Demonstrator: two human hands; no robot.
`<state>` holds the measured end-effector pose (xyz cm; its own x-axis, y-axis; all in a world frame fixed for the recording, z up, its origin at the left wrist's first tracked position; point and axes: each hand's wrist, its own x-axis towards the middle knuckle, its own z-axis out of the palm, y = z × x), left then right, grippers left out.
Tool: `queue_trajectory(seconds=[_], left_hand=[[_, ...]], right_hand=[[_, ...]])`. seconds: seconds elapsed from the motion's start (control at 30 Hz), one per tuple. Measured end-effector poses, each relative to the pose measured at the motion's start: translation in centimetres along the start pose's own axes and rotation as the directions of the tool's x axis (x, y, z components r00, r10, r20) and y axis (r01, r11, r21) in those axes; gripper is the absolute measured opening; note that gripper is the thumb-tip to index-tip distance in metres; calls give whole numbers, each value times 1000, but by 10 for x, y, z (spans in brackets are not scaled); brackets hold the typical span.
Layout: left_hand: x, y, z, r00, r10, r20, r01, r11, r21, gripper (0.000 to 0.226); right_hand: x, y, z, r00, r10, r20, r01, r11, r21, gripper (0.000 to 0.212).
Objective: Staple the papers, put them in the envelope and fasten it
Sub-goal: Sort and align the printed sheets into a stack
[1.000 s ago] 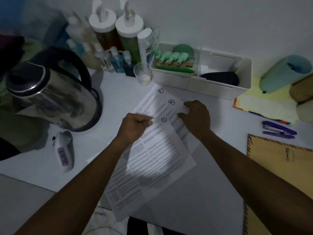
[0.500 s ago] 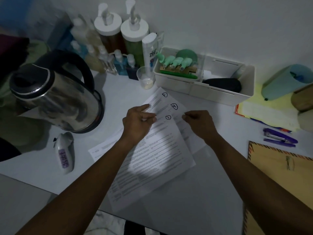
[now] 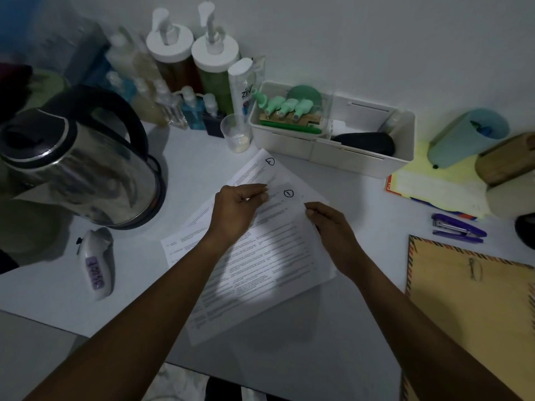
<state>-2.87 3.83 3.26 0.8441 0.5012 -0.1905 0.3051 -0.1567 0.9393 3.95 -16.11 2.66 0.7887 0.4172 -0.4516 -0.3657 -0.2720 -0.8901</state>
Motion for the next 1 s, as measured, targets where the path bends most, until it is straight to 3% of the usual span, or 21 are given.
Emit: queue_trajectory(seconds=[0.23, 0.6, 1.0], left_hand=[[-6, 2, 2, 999, -39, -33, 38, 998, -44, 22], [-12, 9, -3, 997, -52, -51, 48, 996, -80, 17], [-4, 3, -14, 987, -162, -6, 160, 979, -122, 24]], right_hand=[[-8, 7, 7, 983, -183, 25, 185, 970, -156, 21], [-4, 16, 11, 969, -241, -46, 215, 924, -316, 26], [-5, 8, 13, 959, -284, -20, 264, 915, -305, 18]])
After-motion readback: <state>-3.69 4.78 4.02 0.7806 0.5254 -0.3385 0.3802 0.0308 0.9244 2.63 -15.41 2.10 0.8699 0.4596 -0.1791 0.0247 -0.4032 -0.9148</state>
